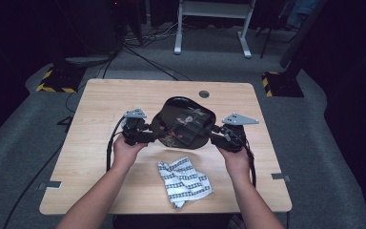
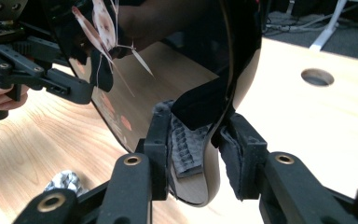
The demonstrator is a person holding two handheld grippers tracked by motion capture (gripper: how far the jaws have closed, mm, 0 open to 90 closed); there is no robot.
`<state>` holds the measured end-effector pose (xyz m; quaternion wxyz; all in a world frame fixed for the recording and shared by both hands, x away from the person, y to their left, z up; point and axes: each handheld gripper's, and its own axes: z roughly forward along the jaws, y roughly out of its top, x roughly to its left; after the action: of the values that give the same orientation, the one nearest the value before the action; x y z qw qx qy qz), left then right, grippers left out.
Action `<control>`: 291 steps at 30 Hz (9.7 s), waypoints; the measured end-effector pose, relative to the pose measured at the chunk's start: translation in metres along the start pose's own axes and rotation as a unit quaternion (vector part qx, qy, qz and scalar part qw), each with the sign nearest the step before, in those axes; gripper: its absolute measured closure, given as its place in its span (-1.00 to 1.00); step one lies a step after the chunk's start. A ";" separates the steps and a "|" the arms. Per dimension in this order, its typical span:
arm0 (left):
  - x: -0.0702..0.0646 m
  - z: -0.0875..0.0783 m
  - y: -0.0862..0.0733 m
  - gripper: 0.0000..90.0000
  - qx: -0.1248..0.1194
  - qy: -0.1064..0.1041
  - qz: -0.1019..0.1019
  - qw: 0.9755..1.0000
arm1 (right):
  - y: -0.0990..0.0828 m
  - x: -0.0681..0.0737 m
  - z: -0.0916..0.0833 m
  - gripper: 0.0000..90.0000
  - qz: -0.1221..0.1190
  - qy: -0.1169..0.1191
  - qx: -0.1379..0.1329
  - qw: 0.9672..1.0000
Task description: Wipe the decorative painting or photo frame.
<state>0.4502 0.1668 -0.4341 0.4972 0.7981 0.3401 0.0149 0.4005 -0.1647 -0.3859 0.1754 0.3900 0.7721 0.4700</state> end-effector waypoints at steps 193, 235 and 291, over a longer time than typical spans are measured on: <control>-0.029 -0.112 -0.071 0.68 0.027 0.127 0.023 0.991 | 0.004 -0.021 0.014 0.75 -0.041 0.226 0.001 0.973; -0.049 -0.038 -0.024 0.68 0.092 0.201 0.081 0.972 | -0.015 -0.005 -0.006 0.75 -0.048 0.218 0.006 0.975; -0.117 -0.048 0.075 0.68 -0.020 0.089 0.148 0.985 | -0.013 0.012 -0.008 0.72 -0.091 0.188 0.013 0.978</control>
<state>0.3824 0.1182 -0.3127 0.4733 0.8249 0.2607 0.1662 0.3822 -0.1639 -0.3914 0.0643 0.2254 0.8295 0.5069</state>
